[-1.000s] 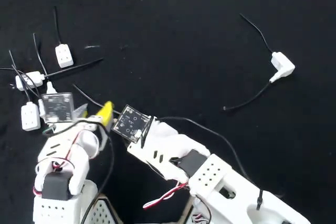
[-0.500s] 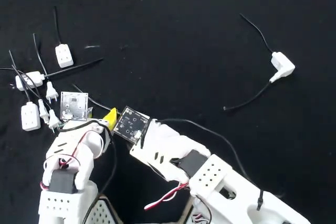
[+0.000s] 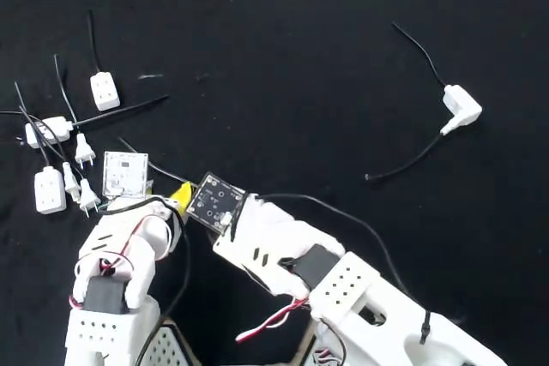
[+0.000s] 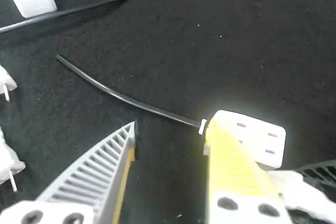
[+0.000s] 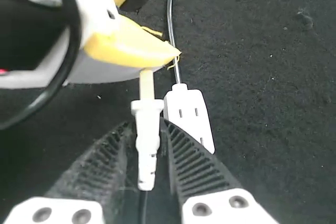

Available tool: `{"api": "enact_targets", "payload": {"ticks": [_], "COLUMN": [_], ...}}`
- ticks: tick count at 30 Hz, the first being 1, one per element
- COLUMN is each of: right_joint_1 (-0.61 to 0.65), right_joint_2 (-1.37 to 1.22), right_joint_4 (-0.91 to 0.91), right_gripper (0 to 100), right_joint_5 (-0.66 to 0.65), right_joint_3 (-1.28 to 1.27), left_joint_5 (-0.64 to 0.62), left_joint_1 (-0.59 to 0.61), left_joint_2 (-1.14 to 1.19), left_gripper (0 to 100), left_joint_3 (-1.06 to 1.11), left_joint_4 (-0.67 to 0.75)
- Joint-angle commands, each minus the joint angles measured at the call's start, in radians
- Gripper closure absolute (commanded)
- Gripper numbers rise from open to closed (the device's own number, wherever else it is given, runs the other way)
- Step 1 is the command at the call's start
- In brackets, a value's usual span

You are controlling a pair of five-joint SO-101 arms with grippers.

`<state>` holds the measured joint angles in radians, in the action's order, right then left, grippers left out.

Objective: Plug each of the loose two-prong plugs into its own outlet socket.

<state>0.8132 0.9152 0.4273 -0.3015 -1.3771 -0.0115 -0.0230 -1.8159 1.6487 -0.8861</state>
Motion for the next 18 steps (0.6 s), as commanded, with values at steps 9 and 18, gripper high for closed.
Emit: {"api": "enact_targets", "payload": {"ticks": [9,18], "right_joint_1": [0.018,0.02], "right_joint_2": [0.027,0.027], "right_joint_4": [0.006,-0.003], "right_gripper": [98.8,98.8], "right_joint_5": [0.006,0.006], "right_joint_3": [0.068,0.05], "left_joint_5": [0.003,-0.129], "left_joint_1": [0.024,0.102], "left_joint_2": [-0.005,-0.005], "left_gripper": [78,78], "left_joint_3": [-0.041,-0.185], "left_joint_4": [0.026,-0.068]}}
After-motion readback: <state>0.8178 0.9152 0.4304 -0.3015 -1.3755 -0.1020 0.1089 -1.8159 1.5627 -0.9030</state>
